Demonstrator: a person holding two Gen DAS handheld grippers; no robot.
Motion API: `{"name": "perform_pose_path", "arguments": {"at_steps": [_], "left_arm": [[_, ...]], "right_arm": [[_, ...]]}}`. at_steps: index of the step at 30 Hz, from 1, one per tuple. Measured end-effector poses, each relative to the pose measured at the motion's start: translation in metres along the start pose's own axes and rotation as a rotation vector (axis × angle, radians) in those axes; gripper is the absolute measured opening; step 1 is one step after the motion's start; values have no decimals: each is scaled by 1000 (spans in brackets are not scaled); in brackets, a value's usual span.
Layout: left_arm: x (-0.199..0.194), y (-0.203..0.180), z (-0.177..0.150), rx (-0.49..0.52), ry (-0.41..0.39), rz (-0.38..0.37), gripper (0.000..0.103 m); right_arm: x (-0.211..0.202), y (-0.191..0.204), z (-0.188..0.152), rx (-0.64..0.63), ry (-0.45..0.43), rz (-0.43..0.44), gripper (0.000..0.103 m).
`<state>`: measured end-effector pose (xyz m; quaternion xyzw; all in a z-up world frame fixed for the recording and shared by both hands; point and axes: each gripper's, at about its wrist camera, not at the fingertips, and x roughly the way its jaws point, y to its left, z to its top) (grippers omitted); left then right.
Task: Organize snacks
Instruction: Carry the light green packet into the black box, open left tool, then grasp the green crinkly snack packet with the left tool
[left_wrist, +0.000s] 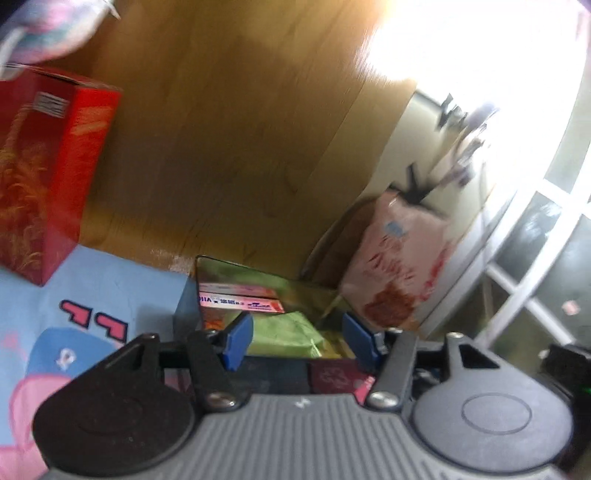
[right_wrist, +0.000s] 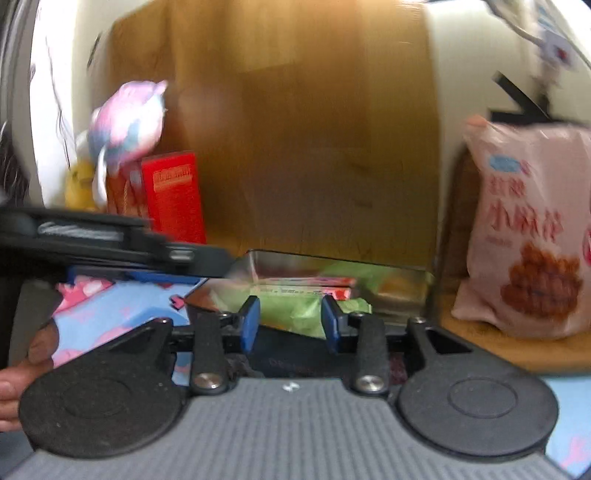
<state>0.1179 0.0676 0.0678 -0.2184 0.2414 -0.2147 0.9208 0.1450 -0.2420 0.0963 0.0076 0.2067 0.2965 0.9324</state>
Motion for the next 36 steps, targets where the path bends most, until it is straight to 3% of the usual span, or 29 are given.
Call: {"name": "perform_pose_path", "arguments": {"at_steps": [2, 5, 10, 12, 14, 16, 18, 20, 22, 24, 25, 27, 28, 30, 36], "left_arm": [[-23, 12, -15, -13, -11, 9, 56], [-44, 38, -37, -97, 36, 34, 57], [-48, 61, -63, -130, 138, 93, 57], [-43, 58, -71, -124, 180, 94, 57], [-38, 51, -81, -109, 217, 80, 58], [-30, 45, -90, -118, 236, 49, 58], [-25, 34, -96, -97, 244, 35, 57], [-23, 26, -101, -88, 244, 32, 54], [-21, 21, -105, -84, 232, 50, 46], [-21, 21, -107, -104, 226, 61, 37], [-22, 24, -107, -126, 228, 54, 32], [-23, 28, -109, -177, 234, 25, 26], [-21, 29, -112, -196, 252, -4, 18], [-18, 28, -118, -228, 272, -49, 18], [-10, 15, -116, -205, 259, -51, 16]], "right_arm": [[-27, -14, -14, 64, -9, 18, 39], [-51, -13, -43, 111, 47, 70, 41], [-45, 22, -84, 87, 213, 231, 41], [-34, 42, -93, 38, 253, 255, 42], [-28, 63, -97, -44, 273, 230, 47], [-21, 76, -101, -115, 275, 218, 60], [-20, 84, -102, -191, 261, 189, 62], [-22, 92, -107, -264, 252, 159, 62], [-28, 88, -108, -277, 241, 144, 59], [-31, 84, -110, -271, 232, 132, 50], [-34, 81, -110, -263, 228, 120, 45], [-36, 76, -110, -236, 223, 104, 44], [-38, 73, -110, -220, 219, 100, 43], [-40, 72, -110, -200, 215, 99, 44], [-44, 71, -112, -183, 209, 85, 44]]}}
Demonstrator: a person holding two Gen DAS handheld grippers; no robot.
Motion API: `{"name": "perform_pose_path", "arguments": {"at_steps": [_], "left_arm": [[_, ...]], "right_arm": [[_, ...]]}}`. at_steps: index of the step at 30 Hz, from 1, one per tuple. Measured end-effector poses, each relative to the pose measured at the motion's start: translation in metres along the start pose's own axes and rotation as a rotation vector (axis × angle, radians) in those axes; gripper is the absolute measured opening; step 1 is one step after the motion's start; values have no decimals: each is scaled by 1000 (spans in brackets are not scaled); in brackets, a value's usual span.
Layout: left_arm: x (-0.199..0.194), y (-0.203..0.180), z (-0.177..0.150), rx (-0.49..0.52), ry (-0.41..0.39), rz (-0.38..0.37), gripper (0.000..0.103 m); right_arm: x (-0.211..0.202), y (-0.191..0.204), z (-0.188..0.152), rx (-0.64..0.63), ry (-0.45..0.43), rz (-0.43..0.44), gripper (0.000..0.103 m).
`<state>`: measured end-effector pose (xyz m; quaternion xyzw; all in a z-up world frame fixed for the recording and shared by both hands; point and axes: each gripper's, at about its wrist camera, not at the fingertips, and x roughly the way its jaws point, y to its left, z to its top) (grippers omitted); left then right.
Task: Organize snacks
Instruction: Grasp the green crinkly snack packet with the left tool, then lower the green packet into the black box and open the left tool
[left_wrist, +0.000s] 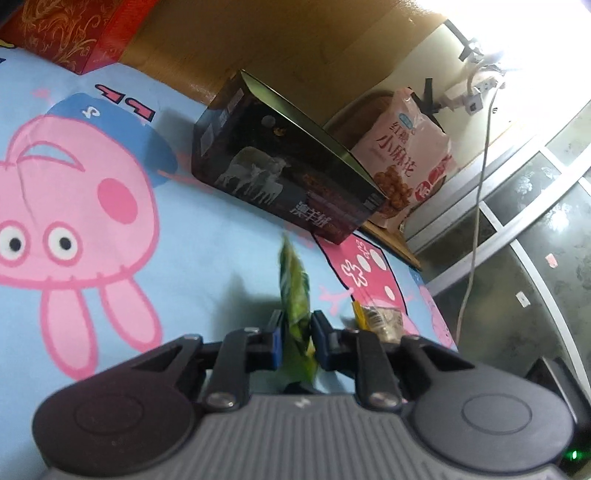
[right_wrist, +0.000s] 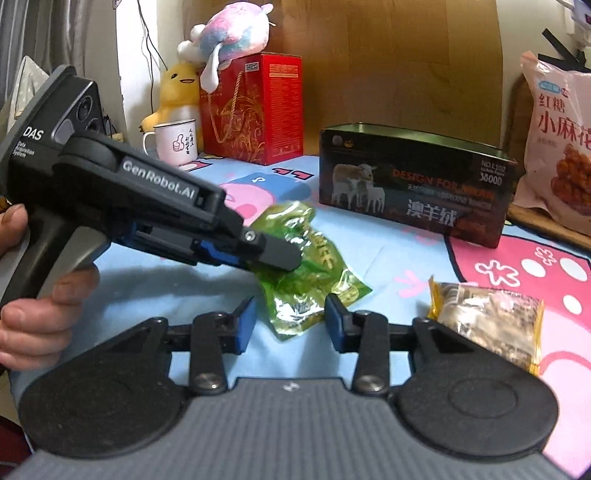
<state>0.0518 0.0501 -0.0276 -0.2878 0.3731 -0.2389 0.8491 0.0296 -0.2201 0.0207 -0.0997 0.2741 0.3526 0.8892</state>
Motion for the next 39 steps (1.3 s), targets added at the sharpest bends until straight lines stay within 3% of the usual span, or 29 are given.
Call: {"name": "perform_pose_path", "arguments": {"at_steps": [3, 6, 8, 9, 12, 17, 20, 22, 25, 26, 28, 34, 36, 39], "left_arm": [[-4, -1, 4, -23, -6, -39, 15], [-14, -4, 9, -29, -20, -106, 15], [-18, -7, 12, -31, -19, -130, 15], [-19, -8, 14, -34, -16, -144, 15], [-18, -14, 24, -30, -8, -204, 15], [-7, -43, 65, 81, -42, -205, 16], [10, -61, 101, 159, -94, -144, 22], [31, -70, 123, 215, -108, -40, 41], [58, -72, 134, 265, -110, 149, 43], [60, -69, 132, 254, -96, 156, 42], [53, -64, 121, 234, -94, 97, 42], [17, -67, 81, 218, -165, 43, 43], [13, -72, 67, 217, -141, 1, 43], [26, -79, 43, 202, -32, -63, 49]], "right_arm": [[-1, 4, -1, -7, -2, -21, 45], [-5, -2, -2, 37, -13, -44, 57], [-6, -9, -1, 73, -25, -34, 57], [-8, -11, 1, 79, -37, -33, 54], [-16, -14, 7, 87, -84, -22, 26], [-27, -25, 36, 85, -203, -92, 26], [-16, -44, 76, 77, -229, -135, 26], [1, -57, 101, 66, -212, -163, 26], [25, -75, 119, 49, -133, -256, 28], [23, -80, 116, 76, -121, -258, 28], [4, -86, 101, 134, -154, -220, 28], [-58, -95, 37, 247, -211, -230, 28], [-71, -100, 14, 300, -201, -236, 28], [-85, -104, -15, 369, -161, -233, 33]]}}
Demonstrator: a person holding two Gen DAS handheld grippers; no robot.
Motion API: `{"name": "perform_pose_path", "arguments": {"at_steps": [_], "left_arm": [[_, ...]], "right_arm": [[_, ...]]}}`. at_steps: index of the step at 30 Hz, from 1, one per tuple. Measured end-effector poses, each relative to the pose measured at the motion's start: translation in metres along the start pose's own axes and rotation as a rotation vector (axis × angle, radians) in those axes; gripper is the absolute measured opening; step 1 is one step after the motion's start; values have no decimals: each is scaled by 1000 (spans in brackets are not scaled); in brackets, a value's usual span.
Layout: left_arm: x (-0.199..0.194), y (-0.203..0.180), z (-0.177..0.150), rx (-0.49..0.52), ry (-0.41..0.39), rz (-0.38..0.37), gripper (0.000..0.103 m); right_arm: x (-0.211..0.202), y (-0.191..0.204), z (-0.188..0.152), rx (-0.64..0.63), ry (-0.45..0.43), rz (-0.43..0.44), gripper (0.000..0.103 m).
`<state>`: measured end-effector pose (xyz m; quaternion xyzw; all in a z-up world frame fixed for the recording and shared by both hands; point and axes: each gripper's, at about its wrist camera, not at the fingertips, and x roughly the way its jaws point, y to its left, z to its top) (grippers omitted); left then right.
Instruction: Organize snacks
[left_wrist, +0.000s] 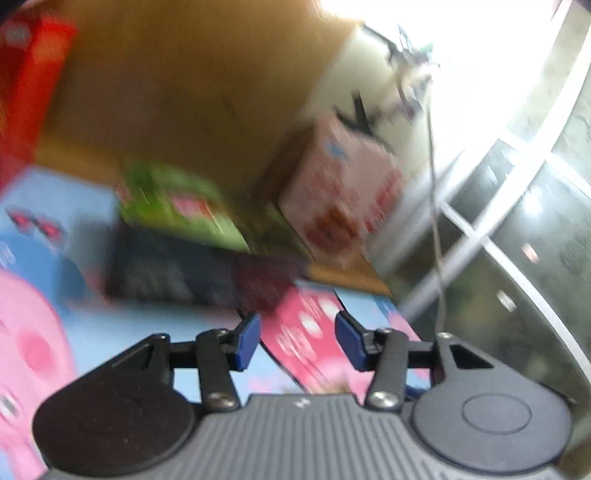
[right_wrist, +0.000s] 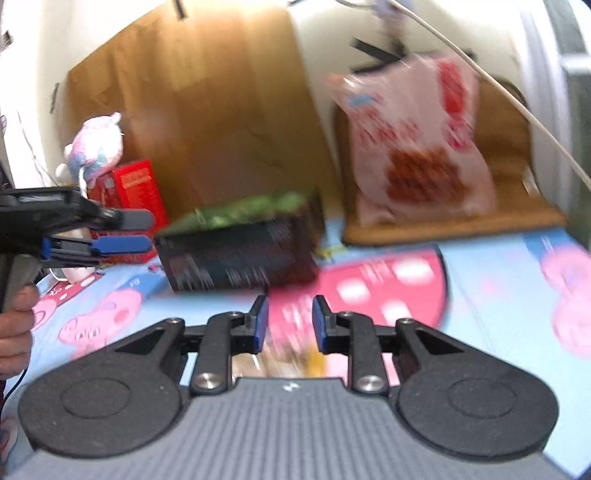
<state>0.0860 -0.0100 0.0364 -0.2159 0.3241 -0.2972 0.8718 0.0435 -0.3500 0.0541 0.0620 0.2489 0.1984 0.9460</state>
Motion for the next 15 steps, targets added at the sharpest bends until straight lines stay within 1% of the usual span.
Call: {"name": "perform_pose_path", "arguments": {"at_steps": [1, 2, 4, 6, 7, 8, 9, 10, 11, 12, 13, 15], "left_arm": [[7, -1, -7, -9, 35, -17, 53], [15, -3, -14, -17, 69, -29, 54], [35, -4, -26, -45, 138, -30, 62], [47, -4, -36, -84, 188, -49, 67], [54, -5, -41, -100, 208, -62, 68], [57, -4, -45, -105, 217, -62, 68], [59, -6, -48, -98, 208, -62, 63], [59, -9, -49, -80, 201, -49, 53], [60, -10, -51, -68, 203, -38, 48], [57, -10, -54, -64, 201, -23, 39], [54, -8, -55, -65, 193, -9, 38], [42, 2, -56, -93, 178, -11, 37]], "right_arm": [[-1, -1, -5, 8, 20, 7, 38], [0, 0, -9, 9, 38, 19, 41], [-1, 3, -16, -8, 57, 35, 53], [2, 12, -17, -63, 71, 33, 55], [2, 15, -18, -91, 81, 33, 62], [5, 18, -19, -121, 91, 32, 66], [11, 23, -20, -154, 113, 30, 68], [14, 25, -23, -182, 132, 30, 69], [16, 32, -26, -227, 125, 26, 68], [17, 37, -28, -260, 128, 16, 66], [18, 43, -31, -288, 126, 6, 57], [19, 52, -34, -292, 122, 31, 49]]}}
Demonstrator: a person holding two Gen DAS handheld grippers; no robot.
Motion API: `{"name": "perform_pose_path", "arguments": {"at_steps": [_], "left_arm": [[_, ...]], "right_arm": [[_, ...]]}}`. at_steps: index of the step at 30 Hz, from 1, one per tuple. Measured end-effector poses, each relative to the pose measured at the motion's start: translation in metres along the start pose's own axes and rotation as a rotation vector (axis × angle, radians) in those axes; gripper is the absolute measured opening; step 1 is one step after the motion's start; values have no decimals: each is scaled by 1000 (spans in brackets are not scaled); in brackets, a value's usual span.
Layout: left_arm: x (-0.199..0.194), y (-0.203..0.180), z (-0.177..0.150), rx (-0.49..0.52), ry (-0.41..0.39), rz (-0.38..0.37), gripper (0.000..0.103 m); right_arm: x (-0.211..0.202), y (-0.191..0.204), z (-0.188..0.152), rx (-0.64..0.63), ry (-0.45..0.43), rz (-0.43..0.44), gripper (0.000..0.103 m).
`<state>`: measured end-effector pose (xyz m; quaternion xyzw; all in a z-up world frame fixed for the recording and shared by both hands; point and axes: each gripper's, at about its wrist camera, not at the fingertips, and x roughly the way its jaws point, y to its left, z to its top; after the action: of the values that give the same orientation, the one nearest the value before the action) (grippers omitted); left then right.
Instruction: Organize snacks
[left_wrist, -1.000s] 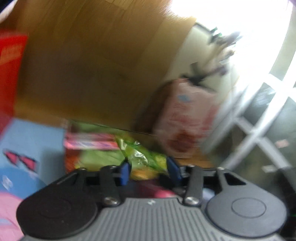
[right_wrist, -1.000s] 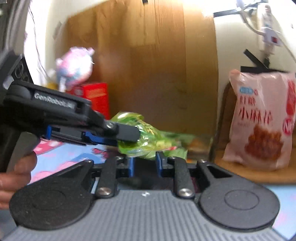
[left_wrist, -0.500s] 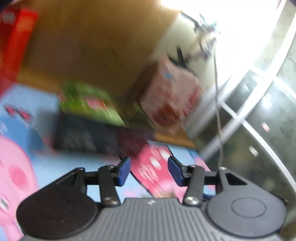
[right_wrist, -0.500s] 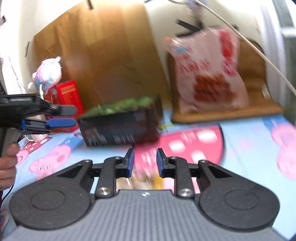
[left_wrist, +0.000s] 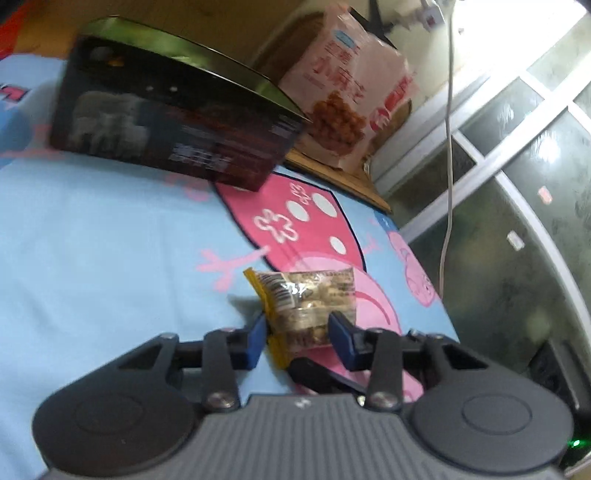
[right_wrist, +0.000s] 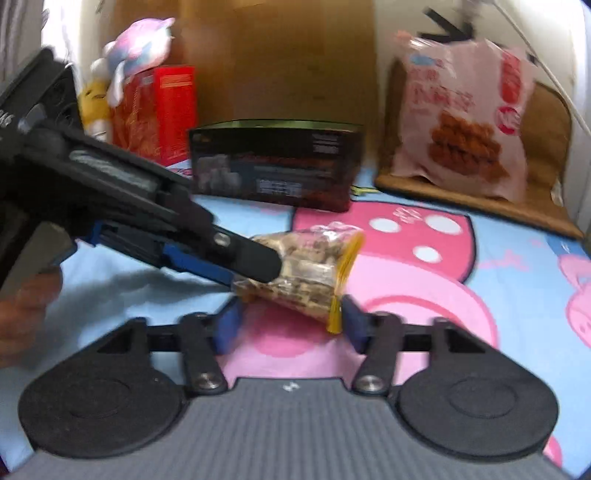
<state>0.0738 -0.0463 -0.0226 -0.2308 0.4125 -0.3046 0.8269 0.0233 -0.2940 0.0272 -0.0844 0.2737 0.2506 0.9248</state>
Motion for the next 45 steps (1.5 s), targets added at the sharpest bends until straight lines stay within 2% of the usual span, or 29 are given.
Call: {"name": "perform_pose_path", "arguments": {"at_steps": [2, 3, 4, 10, 13, 17, 23, 26, 29, 34, 45], "left_arm": [[-15, 10, -5, -18, -12, 2, 37], [-24, 14, -9, -17, -18, 7, 37], [-32, 16, -13, -11, -21, 15, 37], [-76, 17, -43, 42, -33, 112, 37], [-85, 15, -52, 55, -41, 148, 38], [-83, 7, -52, 89, -54, 208, 40], [-86, 2, -57, 110, -66, 255, 40], [-89, 1, -59, 110, -72, 272, 40], [-91, -1, -61, 115, -78, 298, 45], [-92, -3, -63, 129, -86, 332, 51], [-90, -7, -63, 150, -90, 365, 56]], "right_arm": [[0, 9, -2, -8, -2, 3, 35], [0, 13, -2, -5, 1, 10, 25], [-1, 16, -3, 7, 3, 34, 23], [-12, 50, -11, -31, 31, 191, 23], [-15, 55, -16, -14, 24, 233, 24], [-12, 54, -15, 15, 10, 234, 26], [-15, 60, -19, -11, -17, 201, 27], [-16, 62, -20, -25, -24, 187, 33], [-15, 63, -20, -32, -26, 178, 39], [-16, 62, -21, -29, -30, 174, 39], [-17, 61, -23, -7, -36, 185, 40]]}}
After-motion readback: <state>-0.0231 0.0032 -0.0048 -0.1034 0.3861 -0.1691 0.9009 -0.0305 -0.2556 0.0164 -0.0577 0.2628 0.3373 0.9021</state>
